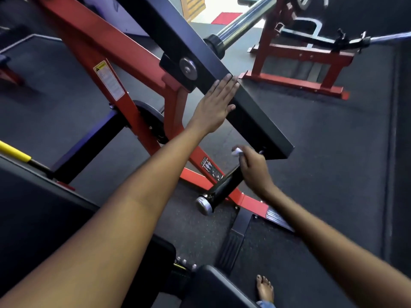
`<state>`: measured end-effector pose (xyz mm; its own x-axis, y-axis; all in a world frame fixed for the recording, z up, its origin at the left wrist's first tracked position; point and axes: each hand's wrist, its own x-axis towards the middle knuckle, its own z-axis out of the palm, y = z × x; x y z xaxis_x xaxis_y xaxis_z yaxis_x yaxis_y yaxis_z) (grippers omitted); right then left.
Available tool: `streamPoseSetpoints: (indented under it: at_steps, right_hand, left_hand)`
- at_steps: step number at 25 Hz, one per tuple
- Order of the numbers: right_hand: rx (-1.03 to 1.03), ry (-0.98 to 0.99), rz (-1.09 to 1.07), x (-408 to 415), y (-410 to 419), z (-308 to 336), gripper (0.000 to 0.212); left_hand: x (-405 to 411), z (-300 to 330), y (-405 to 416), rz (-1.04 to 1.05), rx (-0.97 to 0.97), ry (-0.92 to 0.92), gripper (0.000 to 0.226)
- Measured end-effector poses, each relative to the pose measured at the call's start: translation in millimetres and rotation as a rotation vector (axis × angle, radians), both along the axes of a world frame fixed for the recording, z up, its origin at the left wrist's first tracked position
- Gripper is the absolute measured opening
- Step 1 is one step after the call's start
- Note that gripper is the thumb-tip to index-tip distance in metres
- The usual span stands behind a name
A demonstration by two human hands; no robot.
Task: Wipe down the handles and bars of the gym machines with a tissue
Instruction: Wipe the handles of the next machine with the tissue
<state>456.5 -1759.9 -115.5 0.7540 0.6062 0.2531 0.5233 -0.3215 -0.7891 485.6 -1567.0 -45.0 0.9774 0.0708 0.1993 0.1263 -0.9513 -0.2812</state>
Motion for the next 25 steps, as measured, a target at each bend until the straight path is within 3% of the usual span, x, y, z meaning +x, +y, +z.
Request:
streamPoseSetpoints:
  at_steps: [3,5,11,15,16,18,19,20,23,25]
  right_hand:
    - [-0.614,-0.15,0.221,25.6,17.3,-3.5,0.018]
    - [-0.747,-0.214,0.305,15.4,27.5,1.6,0.021]
    - [-0.578,-0.224,0.431,-29.2,29.6,8.3,0.031]
    - [-0.16,-0.203,0.457,-94.4,20.5,14.5,0.042]
    - [-0.04,-0.077,0.482,-100.9,14.9,16.9,0.041]
    - [0.257,0.409,0.51,-100.3,-2.0,20.6,0.033]
    - [0.38,0.555,0.452,-92.4,-11.0,21.7,0.029]
    - [0.439,0.571,0.321,-80.1,-18.3,21.8,0.027]
    - [0.214,0.213,-0.163,-20.4,-22.3,1.1,0.022]
    - [-0.093,0.007,-0.074,-1.4,-10.7,-15.2,0.022]
  left_hand:
    - [0.2,-1.5,-2.8,0.007,-0.033,-0.013,0.057]
    - [1.7,-1.1,-5.2,0.013,-0.043,-0.012,0.057]
    - [3.6,1.3,-6.2,0.012,-0.044,0.009,0.058]
    - [2.8,3.5,-6.1,0.019,-0.042,0.02,0.059]
    - [2.5,5.2,-6.4,0.023,-0.041,0.025,0.059]
    - [1.0,5.5,-8.0,0.034,-0.037,0.028,0.061]
    - [-0.2,4.1,-9.1,0.038,-0.031,0.025,0.061]
    - [-1.2,2.4,-10.2,0.044,-0.026,0.019,0.061]
    - [-2.9,-4.6,-15.8,0.069,-0.04,0.002,0.062]
    - [-2.3,-6.2,-18.5,0.093,-0.063,-0.005,0.062]
